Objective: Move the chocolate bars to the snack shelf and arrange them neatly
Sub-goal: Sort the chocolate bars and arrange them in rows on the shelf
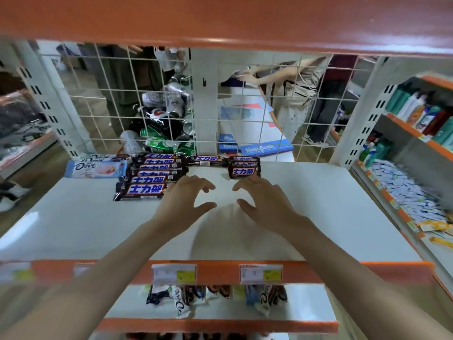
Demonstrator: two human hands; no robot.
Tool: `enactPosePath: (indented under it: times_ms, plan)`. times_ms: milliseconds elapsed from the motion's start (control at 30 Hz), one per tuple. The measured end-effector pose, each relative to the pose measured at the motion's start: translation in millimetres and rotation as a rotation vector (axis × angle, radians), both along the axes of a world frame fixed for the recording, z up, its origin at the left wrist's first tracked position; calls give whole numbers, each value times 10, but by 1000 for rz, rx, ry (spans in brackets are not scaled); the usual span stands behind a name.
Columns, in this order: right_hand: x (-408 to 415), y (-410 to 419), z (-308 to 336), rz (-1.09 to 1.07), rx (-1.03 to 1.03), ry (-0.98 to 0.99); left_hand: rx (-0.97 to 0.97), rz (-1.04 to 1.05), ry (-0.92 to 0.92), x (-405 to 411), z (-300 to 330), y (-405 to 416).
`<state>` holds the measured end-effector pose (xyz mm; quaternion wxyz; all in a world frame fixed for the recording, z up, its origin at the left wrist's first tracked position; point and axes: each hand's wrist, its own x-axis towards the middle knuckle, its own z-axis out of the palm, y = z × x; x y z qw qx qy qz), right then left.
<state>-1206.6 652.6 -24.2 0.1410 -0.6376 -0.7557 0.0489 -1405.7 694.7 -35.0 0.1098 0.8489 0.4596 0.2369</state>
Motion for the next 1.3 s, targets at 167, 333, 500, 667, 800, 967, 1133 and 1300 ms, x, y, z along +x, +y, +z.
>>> enactPosePath:
  times_ms: [167,333,500,667,800,967,1133,1300]
  plan:
    - [-269,-265,92,-3,32,26,3,-12,-29,-257,66,-289]
    - [-481,-640,139,-7,79,27,23,-31,-46,-485,111,-631]
    - [-668,-1053,159,-26,74,8,-21,-28,-7,-644,101,-982]
    - [-797,-1510,105,-41,108,29,-6,-82,-16,-744,42,-1372]
    - [-842,-1851,10,-38,96,48,-29,-126,-50,-789,-75,-1653]
    - [-861,-2198,-201,-69,60,72,-53,-158,-62,-813,-277,-1954]
    - [-842,-2433,-468,-92,22,101,-107,-199,-55,-730,-487,-2126]
    - [-805,-2522,-748,-99,-81,101,-194,-220,-34,-620,-762,-2219]
